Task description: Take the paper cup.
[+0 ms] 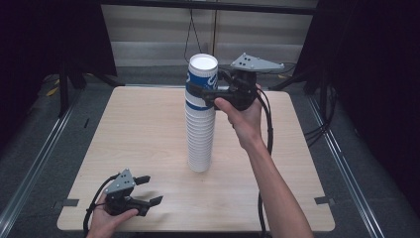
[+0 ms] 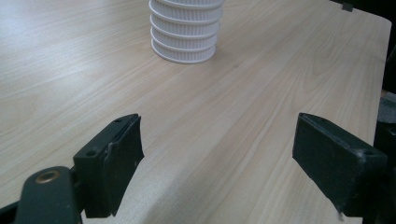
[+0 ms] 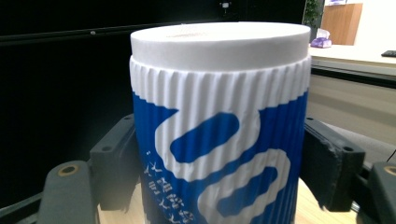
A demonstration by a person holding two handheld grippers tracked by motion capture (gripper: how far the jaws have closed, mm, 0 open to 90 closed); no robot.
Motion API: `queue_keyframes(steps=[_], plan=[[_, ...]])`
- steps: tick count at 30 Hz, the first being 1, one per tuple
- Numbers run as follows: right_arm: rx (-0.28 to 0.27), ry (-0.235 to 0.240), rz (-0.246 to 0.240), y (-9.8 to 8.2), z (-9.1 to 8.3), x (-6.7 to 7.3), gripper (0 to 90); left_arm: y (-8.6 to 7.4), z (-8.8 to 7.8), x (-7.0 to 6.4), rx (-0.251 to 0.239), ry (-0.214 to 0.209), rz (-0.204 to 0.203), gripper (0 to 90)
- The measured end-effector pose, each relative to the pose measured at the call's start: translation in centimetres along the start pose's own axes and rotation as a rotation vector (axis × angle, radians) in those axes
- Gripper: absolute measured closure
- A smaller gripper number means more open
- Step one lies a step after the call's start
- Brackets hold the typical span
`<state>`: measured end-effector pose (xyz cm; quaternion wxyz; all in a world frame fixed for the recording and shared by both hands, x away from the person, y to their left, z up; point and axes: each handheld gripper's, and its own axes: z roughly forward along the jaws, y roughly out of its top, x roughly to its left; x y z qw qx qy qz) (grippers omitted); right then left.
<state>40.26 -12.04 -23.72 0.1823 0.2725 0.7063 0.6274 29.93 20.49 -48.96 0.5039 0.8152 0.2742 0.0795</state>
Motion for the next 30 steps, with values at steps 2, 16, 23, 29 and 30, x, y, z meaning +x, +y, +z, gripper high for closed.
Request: queue_keyframes(steps=[2,16,23,29,30], plan=[[-0.007,-0.001,-0.003,0.0,0.0,0.1,23.1,0.0,0.0,0.0,-0.001,-0.003,-0.001,15.9],[-0.066,0.002,0.013,0.7,-0.1,0.2,23.2,0.0,0.0,0.0,0.002,0.002,-0.003,15.9],[-0.093,-0.010,0.016,1.0,-0.1,0.3,23.3,0.0,0.0,0.0,0.004,0.003,-0.002,15.9],[-0.123,-0.011,0.041,1.1,-0.2,0.1,23.5,-0.1,0.0,0.0,0.005,0.002,-0.004,15.9],[-0.129,-0.008,0.042,1.2,-0.2,0.1,23.5,-0.1,0.0,0.0,0.005,0.003,-0.004,15.9]])
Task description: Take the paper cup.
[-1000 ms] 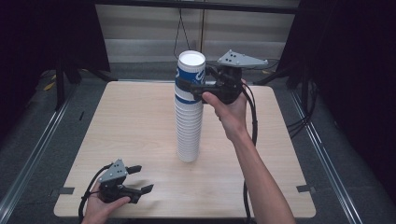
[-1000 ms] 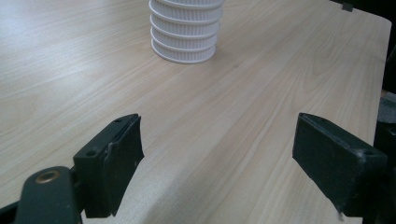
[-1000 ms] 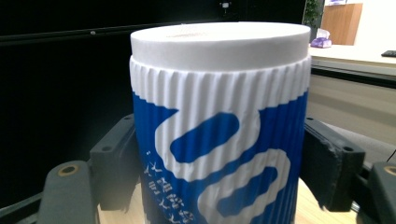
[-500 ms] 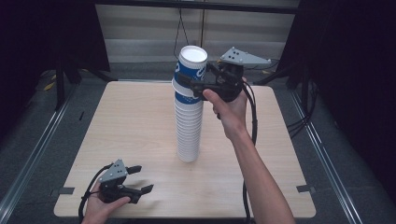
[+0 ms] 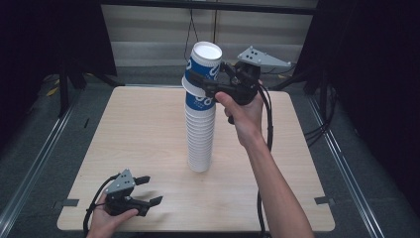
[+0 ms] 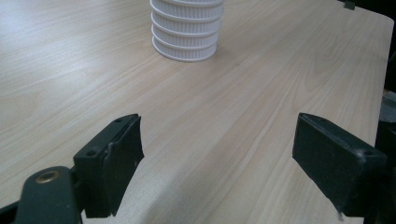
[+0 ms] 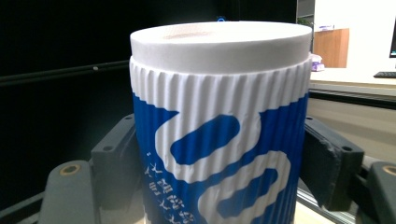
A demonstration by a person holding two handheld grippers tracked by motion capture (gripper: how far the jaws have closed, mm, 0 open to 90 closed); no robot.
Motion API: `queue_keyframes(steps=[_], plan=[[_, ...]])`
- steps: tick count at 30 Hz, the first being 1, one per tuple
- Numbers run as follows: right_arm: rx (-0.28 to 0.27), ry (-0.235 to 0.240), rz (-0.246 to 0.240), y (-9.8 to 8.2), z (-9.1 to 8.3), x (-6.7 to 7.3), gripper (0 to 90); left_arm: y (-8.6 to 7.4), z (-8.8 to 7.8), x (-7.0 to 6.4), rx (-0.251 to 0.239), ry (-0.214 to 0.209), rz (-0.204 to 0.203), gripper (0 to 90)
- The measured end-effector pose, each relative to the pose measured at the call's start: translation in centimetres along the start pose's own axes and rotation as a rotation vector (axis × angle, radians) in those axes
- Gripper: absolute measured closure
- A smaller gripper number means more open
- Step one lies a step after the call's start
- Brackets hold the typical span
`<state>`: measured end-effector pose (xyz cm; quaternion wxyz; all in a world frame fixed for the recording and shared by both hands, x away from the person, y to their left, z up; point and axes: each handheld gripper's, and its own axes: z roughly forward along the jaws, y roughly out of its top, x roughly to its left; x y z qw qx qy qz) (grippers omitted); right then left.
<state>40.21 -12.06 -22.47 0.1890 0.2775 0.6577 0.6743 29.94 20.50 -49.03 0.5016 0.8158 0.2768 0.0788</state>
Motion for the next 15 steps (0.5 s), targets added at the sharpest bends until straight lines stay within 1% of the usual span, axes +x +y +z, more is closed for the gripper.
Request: queue_keyframes(steps=[3,6,8,12,13,15], plan=[[-0.020,0.011,0.009,0.27,-0.16,0.08,23.6,0.00,0.01,0.00,0.000,0.000,0.000,16.0],[-0.027,0.013,0.011,0.43,-0.27,0.13,23.6,0.00,0.00,-0.02,-0.001,-0.001,0.003,16.0],[-0.040,0.018,0.026,0.51,-0.45,0.07,23.7,0.02,-0.03,-0.05,-0.005,-0.002,0.007,16.2],[-0.046,0.012,0.023,0.61,-0.69,0.07,23.8,0.02,-0.03,-0.04,-0.005,-0.001,0.007,16.3],[-0.047,0.007,0.013,0.65,-0.74,0.11,23.7,0.02,-0.01,-0.06,-0.005,-0.001,0.007,16.3],[-0.047,0.011,0.014,0.68,-0.80,0.17,23.7,0.02,0.00,-0.06,-0.004,-0.001,0.007,16.3]])
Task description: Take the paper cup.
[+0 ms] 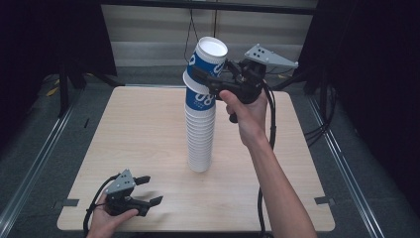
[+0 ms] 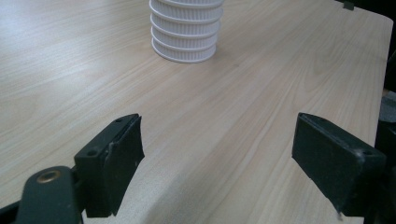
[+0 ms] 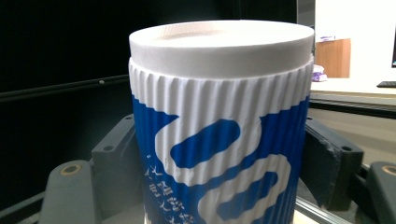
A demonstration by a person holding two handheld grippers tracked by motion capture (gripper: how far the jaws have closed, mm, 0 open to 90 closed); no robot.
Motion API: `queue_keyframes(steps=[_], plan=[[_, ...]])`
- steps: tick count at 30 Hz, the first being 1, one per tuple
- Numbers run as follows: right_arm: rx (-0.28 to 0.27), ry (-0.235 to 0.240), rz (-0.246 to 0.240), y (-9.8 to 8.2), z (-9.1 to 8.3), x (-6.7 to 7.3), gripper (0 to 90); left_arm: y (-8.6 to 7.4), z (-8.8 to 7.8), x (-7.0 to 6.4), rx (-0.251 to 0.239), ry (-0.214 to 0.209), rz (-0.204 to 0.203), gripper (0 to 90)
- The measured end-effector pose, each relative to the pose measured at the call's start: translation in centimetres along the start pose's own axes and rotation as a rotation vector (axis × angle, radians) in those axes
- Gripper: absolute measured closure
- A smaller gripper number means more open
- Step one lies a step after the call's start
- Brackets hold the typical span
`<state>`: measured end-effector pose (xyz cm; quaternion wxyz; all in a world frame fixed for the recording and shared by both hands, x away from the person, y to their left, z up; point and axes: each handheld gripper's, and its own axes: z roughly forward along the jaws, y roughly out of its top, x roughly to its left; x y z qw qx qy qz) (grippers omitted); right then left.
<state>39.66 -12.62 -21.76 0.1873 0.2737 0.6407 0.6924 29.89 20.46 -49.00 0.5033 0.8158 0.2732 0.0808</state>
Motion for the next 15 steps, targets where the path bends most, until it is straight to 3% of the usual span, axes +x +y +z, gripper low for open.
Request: queue_keyframes(steps=[15], plan=[[-0.038,-0.002,-0.003,0.3,-1.4,0.3,23.8,0.0,0.0,-0.1,0.000,-0.001,0.004,16.3]])
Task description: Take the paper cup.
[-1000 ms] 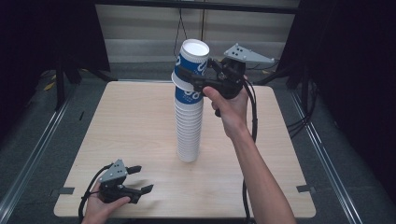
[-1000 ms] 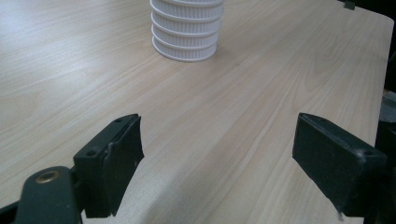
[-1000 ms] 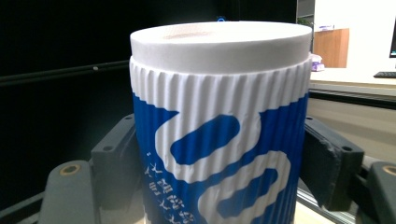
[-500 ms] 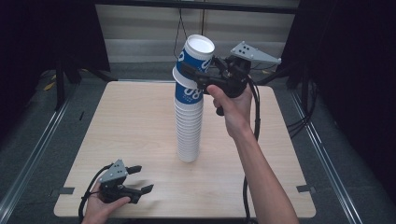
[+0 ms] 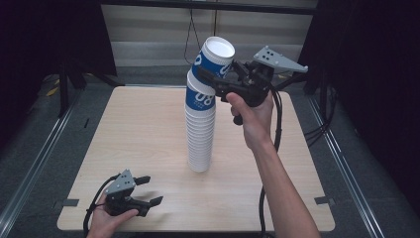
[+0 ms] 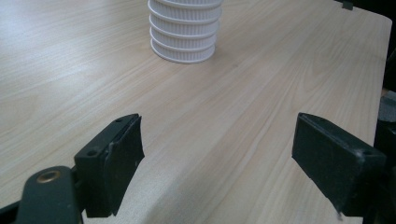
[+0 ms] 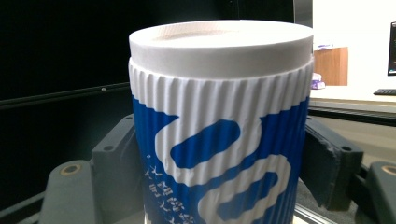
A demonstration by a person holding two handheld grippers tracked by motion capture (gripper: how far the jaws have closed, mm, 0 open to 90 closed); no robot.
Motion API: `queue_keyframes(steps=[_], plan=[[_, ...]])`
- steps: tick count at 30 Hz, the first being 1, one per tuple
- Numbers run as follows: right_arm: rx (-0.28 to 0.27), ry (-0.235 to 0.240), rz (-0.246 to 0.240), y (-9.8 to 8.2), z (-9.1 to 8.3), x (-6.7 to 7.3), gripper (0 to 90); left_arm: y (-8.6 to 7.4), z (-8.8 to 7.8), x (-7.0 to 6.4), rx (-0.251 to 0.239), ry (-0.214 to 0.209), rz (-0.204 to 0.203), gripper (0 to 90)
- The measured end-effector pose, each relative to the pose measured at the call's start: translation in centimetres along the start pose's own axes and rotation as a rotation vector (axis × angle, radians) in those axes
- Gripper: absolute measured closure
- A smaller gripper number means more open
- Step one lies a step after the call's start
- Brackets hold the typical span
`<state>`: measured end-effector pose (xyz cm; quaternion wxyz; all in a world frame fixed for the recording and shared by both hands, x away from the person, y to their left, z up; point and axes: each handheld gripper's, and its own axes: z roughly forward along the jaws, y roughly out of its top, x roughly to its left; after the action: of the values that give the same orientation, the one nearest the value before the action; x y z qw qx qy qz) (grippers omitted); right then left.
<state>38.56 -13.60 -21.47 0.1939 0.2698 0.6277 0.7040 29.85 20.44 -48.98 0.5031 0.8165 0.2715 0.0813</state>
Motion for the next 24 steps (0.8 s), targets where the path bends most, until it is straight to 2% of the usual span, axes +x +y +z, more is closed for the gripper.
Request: queue_keyframes(steps=[9,11,16,19,24], plan=[[0.004,-0.015,-0.013,0.4,-1.8,0.0,23.8,0.0,0.2,0.0,0.004,0.002,0.003,16.3],[0.003,-0.038,-0.017,0.5,-2.4,-0.1,23.8,0.0,0.2,0.0,0.004,-0.002,0.001,16.3],[-0.001,-0.054,-0.012,0.6,-3.4,-0.3,23.8,0.0,0.2,0.0,0.002,0.000,0.002,16.3],[0.014,-0.069,-0.006,0.3,-4.3,-0.5,23.9,0.1,0.1,-0.1,-0.008,0.002,0.002,16.3],[0.009,-0.087,0.003,-0.3,-5.5,-0.7,24.1,0.1,0.1,-0.1,-0.007,-0.005,-0.002,16.3]])
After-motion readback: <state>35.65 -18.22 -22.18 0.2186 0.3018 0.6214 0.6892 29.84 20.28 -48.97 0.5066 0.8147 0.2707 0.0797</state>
